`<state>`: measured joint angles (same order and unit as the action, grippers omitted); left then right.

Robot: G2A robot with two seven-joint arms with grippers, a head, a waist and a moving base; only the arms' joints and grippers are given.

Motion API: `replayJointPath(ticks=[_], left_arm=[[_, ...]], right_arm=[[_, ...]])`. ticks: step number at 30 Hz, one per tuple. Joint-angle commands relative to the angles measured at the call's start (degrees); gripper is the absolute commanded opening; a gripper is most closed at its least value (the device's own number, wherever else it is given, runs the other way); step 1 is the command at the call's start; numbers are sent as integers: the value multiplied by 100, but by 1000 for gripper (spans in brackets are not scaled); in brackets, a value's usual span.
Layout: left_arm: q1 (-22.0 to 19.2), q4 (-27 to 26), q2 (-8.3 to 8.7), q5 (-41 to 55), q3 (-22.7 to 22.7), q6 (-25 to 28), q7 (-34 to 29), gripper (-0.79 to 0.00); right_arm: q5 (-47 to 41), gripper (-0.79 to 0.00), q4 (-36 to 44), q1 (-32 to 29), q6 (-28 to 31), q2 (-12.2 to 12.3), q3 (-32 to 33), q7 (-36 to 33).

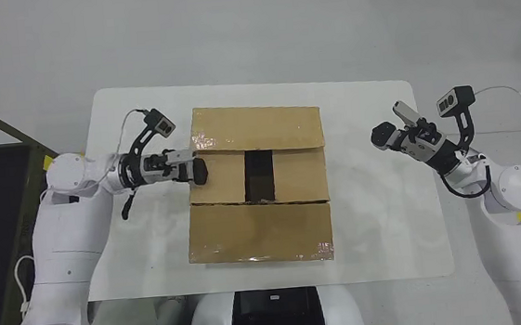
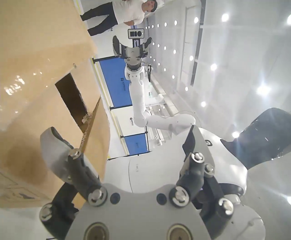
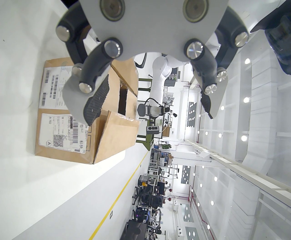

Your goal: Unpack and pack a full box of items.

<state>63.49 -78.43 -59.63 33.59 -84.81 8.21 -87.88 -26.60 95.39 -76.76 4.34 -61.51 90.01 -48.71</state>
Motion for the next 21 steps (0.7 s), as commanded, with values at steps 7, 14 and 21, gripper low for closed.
replayJointPath(ticks=[7, 14, 21], left_arm=[[-58, 307, 48, -43, 63, -38, -3, 0], [-374, 728, 19, 117, 250, -91, 299, 0], [-736, 1071, -14, 362, 379, -13, 413, 0]], right_arm=[[0, 0, 0, 0, 0, 0, 0, 0], [0, 0, 0, 0, 0, 0, 0, 0], [0, 0, 0, 0, 0, 0, 0, 0]])
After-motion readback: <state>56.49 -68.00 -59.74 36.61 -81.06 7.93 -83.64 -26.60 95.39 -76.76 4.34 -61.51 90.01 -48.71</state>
